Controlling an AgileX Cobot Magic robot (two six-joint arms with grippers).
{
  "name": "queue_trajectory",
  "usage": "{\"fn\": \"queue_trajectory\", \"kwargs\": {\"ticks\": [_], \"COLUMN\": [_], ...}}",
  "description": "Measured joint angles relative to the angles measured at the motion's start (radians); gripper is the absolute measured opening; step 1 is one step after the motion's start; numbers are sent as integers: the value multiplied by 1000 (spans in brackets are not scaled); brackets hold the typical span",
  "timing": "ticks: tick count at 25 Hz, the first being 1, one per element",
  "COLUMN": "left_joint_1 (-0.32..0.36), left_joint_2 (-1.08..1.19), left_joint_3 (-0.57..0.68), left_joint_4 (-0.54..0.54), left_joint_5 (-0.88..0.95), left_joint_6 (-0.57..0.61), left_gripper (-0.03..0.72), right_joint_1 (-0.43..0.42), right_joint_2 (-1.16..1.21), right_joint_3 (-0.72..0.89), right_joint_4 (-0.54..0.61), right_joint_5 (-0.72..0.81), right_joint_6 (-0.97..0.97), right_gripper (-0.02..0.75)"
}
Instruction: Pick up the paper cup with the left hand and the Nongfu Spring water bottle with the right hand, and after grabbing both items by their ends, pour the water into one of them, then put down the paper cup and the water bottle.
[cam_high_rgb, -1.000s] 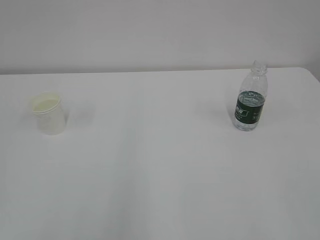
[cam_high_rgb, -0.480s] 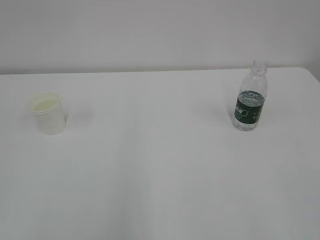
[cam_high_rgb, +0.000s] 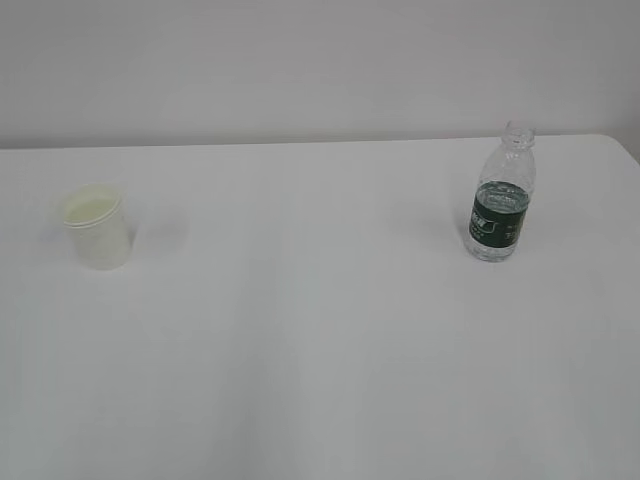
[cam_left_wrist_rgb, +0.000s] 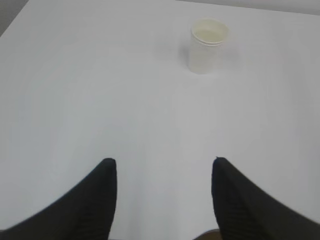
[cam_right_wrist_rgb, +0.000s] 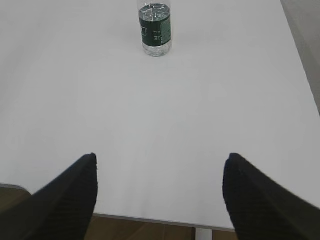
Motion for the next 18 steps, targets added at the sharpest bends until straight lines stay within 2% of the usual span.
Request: {"fn": "queue_trajectory", "kwargs": {"ticks": [9, 14, 18], "left_joint_1": [-1, -1, -1], "left_joint_2": [0, 0, 0], "left_joint_3": [0, 0, 0], "left_joint_4": [0, 0, 0], "left_joint_5": [0, 0, 0], "left_joint_6": [0, 0, 0], "left_gripper": [420, 411, 410], "right_joint_1": [-3, -88, -97], "right_joint_2": [0, 0, 0], "right_joint_3": [0, 0, 0], "right_joint_4": [-2, -4, -4], "right_joint_5": [0, 0, 0], "right_joint_6": [0, 0, 0], "right_gripper": [593, 592, 592]}}
